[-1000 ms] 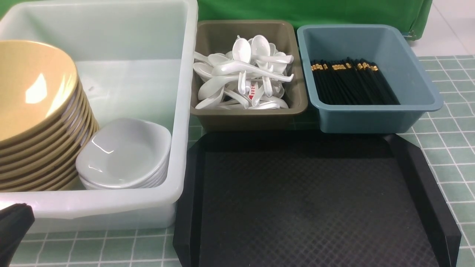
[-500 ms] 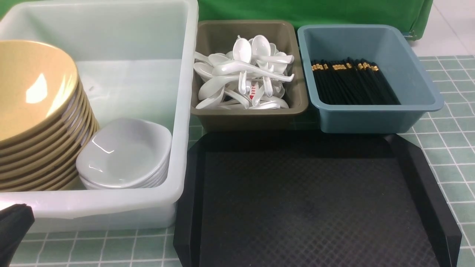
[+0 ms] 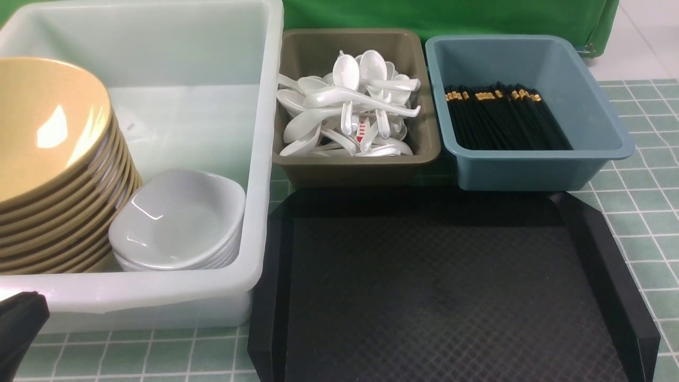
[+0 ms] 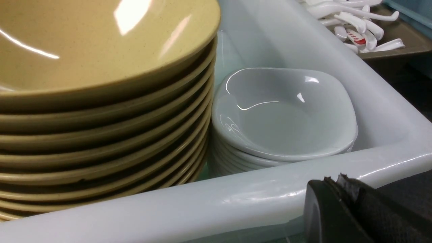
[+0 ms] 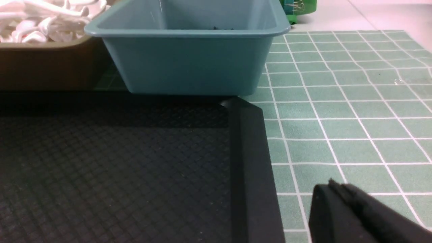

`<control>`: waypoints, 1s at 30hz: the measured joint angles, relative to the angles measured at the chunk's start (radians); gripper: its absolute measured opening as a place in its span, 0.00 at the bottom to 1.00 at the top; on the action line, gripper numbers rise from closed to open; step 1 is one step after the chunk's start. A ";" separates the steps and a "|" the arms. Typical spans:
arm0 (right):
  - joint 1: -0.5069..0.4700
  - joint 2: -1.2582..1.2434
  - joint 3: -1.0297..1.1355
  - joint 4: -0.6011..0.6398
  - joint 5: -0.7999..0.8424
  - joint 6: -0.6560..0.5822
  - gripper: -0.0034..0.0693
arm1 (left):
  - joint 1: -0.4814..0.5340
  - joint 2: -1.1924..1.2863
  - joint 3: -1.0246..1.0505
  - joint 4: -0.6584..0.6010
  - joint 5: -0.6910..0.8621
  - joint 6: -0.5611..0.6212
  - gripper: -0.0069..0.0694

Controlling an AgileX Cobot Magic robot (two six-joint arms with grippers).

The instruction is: On blue table put chopsticks spoon bowls plates into blue grey white boxes.

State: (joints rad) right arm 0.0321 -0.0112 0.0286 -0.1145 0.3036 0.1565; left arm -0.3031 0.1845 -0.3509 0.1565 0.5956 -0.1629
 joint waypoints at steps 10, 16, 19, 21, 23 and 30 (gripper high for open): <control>0.000 0.000 0.000 0.000 0.000 0.000 0.11 | 0.000 0.000 0.000 0.000 0.000 0.000 0.08; 0.000 0.000 0.000 0.000 0.000 0.000 0.11 | 0.000 0.000 0.000 0.000 0.000 0.000 0.08; 0.000 0.000 0.000 0.000 0.000 0.000 0.11 | 0.000 0.000 0.000 0.000 0.000 0.000 0.08; 0.000 0.000 0.000 0.000 0.000 0.000 0.12 | 0.000 0.000 0.008 0.000 -0.003 0.000 0.08; 0.000 0.000 0.000 0.000 0.000 0.000 0.12 | 0.000 -0.001 0.022 0.000 -0.013 0.000 0.08; 0.000 0.000 0.000 0.000 0.000 0.000 0.12 | 0.060 -0.001 0.193 -0.060 -0.374 0.095 0.08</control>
State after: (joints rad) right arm 0.0321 -0.0112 0.0286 -0.1145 0.3036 0.1565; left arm -0.2432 0.1835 -0.1583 0.0966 0.2214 -0.0674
